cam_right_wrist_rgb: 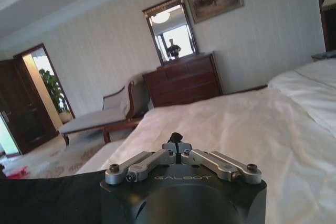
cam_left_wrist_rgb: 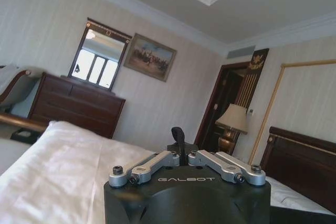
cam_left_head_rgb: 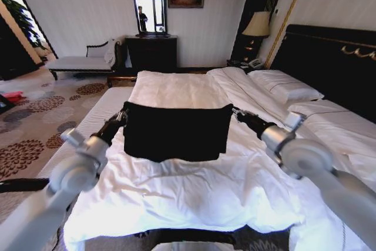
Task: Fold the clothes on the bed.
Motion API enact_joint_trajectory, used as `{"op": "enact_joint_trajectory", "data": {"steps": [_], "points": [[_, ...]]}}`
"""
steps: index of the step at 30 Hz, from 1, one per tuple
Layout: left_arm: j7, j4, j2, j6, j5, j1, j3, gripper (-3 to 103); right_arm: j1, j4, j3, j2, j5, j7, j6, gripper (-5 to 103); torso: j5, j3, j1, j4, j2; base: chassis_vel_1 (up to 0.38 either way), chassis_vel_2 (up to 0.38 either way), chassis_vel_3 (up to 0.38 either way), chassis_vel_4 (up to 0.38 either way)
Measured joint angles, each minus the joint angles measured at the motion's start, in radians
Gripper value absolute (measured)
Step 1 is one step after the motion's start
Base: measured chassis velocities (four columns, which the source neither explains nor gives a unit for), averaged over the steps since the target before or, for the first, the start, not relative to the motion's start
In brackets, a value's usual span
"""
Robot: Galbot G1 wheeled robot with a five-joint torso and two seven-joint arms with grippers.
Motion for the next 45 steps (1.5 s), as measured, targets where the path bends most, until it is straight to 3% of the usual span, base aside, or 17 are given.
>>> {"op": "enact_joint_trajectory", "data": {"steps": [3,7,13,16,21,25,37,45], "points": [[0.01,-0.011,-0.026,0.002,0.019,0.045,-0.012,2,-0.048,0.014,0.017,0.013,-0.003,0.011,-0.011,0,-0.0001,0.0,0.0,0.0002,0.0,0.0,0.0,0.0,0.0],[0.02,0.055,-0.065,0.004,0.058,0.027,0.046,2,-0.031,-0.033,-0.052,0.04,-0.048,0.004,-0.014,0,-0.0002,0.0,0.0,0.0001,0.0,0.0,0.0,0.0,0.0],[0.034,0.277,-0.1,0.013,0.099,-0.187,0.227,2,0.142,-0.218,-0.243,0.112,-0.096,-0.047,-0.018,0,-0.0005,0.001,0.001,0.0001,0.0,0.0,0.0,0.0,0.0],[0.052,0.419,-0.129,0.012,0.117,-0.308,0.331,2,0.22,-0.368,-0.355,0.16,-0.134,-0.109,-0.009,0,-0.0002,0.001,0.001,0.0,0.0,0.0,0.0,0.0,0.0],[0.085,0.535,-0.145,0.005,0.138,-0.386,0.418,2,0.278,-0.499,-0.445,0.202,-0.201,-0.182,0.013,0,-0.0001,0.001,0.001,-0.0001,0.0,0.0,0.0,0.0,0.0],[0.113,0.671,-0.165,-0.006,0.149,-0.482,0.51,2,0.396,-0.671,-0.555,0.287,-0.268,-0.233,0.041,0,0.0,0.001,0.001,0.0002,0.0,0.0,0.0,0.0,0.0],[0.148,0.951,-0.283,-0.045,0.171,-0.721,0.62,2,0.611,-0.901,-0.695,0.4,-0.284,-0.23,0.068,0,-0.0001,0.0,0.001,-0.0002,0.0,0.0,0.0,0.0,0.0],[0.183,1.075,-0.31,-0.071,0.188,-0.767,0.626,2,0.676,-1.016,-0.736,0.43,-0.309,-0.255,0.088,0,-0.0003,0.0,0.001,0.0004,0.0,0.0,0.0,0.0,0.0]]}}
